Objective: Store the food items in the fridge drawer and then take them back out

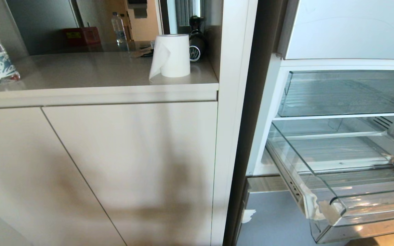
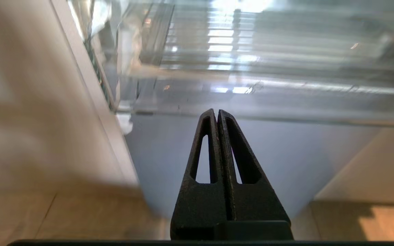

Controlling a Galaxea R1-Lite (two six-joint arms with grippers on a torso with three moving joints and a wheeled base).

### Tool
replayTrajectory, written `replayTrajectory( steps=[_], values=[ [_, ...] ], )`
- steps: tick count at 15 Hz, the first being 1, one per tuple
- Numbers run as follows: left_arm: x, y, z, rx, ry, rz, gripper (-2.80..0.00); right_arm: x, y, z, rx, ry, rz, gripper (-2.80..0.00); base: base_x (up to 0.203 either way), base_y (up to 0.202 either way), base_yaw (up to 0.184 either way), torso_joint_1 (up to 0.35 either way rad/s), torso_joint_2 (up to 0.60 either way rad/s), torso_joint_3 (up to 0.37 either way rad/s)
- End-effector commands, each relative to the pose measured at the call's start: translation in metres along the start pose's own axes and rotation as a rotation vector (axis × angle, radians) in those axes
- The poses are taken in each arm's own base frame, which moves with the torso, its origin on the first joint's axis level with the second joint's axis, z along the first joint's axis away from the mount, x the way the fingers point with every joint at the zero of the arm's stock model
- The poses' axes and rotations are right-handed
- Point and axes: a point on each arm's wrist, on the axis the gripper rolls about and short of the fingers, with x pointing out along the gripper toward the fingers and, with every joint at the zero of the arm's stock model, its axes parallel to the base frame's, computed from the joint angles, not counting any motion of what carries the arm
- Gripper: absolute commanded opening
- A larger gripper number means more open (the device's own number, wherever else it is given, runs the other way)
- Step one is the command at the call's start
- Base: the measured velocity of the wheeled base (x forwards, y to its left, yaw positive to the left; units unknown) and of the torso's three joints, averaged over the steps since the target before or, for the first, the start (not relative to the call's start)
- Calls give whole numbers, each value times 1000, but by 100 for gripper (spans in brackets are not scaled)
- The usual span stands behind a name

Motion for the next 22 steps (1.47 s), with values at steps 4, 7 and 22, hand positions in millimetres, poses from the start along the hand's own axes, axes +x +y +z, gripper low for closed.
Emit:
replayTrajectory(
  steps=[4, 7, 22],
  values=[
    [0, 0, 0, 0, 0, 1, -280, -6, -1, -9, -63, -47, -59, -280, 0, 0, 0, 0, 0, 0],
    [0, 0, 0, 0, 1, 1, -280, -6, -1, -10, -100, -40, -55, -280, 0, 0, 0, 0, 0, 0],
    [0, 0, 0, 0, 0, 1, -280, -6, -1, -10, -97, -40, -56, -280, -1, 2, -60, 1, 0, 1]
  ],
)
